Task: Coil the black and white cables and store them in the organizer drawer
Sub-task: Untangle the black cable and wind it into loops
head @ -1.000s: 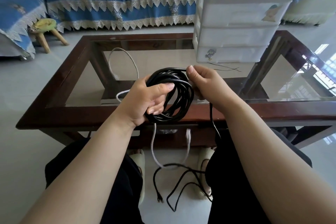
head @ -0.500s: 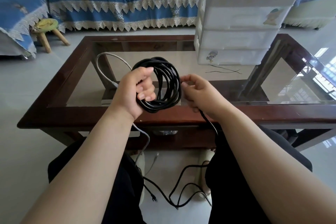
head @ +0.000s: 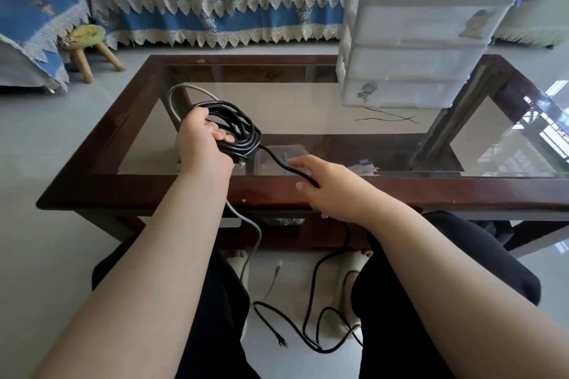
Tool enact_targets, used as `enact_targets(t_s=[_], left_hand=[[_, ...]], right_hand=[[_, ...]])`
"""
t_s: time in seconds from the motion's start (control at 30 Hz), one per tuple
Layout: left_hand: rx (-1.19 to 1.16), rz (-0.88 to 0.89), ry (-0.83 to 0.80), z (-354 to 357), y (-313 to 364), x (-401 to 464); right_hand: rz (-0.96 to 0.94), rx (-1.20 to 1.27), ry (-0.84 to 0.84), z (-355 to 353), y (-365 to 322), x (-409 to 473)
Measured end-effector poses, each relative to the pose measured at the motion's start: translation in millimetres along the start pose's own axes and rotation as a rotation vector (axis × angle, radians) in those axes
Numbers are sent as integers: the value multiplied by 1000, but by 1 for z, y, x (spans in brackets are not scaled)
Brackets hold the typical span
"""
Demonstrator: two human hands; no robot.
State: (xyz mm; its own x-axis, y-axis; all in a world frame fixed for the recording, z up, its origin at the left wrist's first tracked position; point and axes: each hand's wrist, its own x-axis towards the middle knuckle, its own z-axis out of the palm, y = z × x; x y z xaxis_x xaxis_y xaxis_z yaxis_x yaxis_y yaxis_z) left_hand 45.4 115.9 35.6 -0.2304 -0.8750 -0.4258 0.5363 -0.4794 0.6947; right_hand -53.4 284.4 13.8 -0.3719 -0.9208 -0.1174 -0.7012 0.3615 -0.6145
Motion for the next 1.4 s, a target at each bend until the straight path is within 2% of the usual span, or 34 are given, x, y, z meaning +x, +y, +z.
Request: enact_targets(t_s=[0.07,0.13,0.33,0.5,0.6,0.73,0.83,0.97,1.17,1.3,1.4], left_hand=[[18,26,51,0,-1,2],[50,38,99,-1,-1,4],[207,171,134,0,-11,6],[482,321,0,6,-23,-8],[661,277,-163,6,-30,-18],[919,214,-409,5,-43,-33],[1050,186,-415,5,-48,-38],[1021,46,-418,4,-53,-38],[1042,-153,-700,-1,-49,-38],[1213,-81,-793,-1,-48,-41],[1224,-60,-902,-3,-47,-44]], right_hand=[[36,20,-82,4,1,-1],[29,-50,-80,6,1,-1],[-157,-129,130,2,-12,-7],[-312,-163,221,1,-9,-5],[-396,-155,311,2,-7,-2],[-417,-184,357,2,-7,2],[-363,-65,392,-2,-8,0],[-266,54,415,-10,-9,0],[-66,124,378,-17,-7,2],[-13,442,157,-30,3,7],[7,363,159,-35,8,7]])
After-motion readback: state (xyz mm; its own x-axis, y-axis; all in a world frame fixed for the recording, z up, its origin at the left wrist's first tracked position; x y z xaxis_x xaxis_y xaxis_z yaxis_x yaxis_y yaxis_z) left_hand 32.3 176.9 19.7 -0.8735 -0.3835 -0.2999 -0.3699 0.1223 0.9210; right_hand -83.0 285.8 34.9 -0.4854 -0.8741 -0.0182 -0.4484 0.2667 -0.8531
